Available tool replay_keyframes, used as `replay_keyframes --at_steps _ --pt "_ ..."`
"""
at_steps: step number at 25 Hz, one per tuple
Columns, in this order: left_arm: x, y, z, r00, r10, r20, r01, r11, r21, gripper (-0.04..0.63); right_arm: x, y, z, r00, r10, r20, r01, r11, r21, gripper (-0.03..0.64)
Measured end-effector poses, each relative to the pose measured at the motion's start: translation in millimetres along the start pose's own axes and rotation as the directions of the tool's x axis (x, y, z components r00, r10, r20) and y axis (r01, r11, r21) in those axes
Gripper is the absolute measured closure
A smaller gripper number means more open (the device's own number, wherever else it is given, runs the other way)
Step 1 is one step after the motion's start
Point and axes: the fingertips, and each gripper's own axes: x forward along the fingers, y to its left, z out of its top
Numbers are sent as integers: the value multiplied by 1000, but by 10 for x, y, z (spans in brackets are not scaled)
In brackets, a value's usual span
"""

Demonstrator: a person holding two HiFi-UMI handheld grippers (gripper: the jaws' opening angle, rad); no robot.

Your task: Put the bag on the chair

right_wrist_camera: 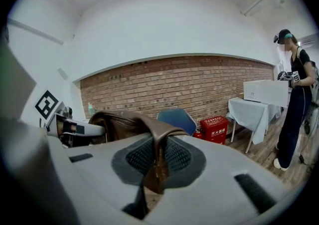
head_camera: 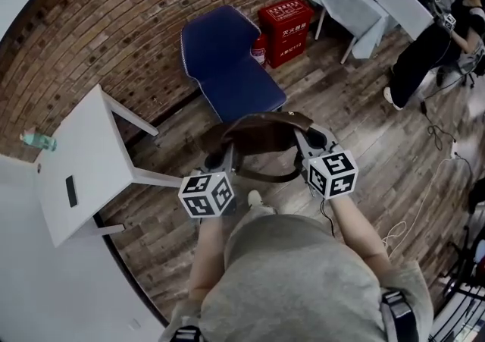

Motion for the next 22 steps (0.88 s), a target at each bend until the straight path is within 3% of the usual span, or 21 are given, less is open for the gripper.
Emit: replay_keyframes --at_steps 22 --pt "1000 1074 688 999 -43 -29 44 999 29 571 1544 -151 415 999 -45 -4 45 999 9 594"
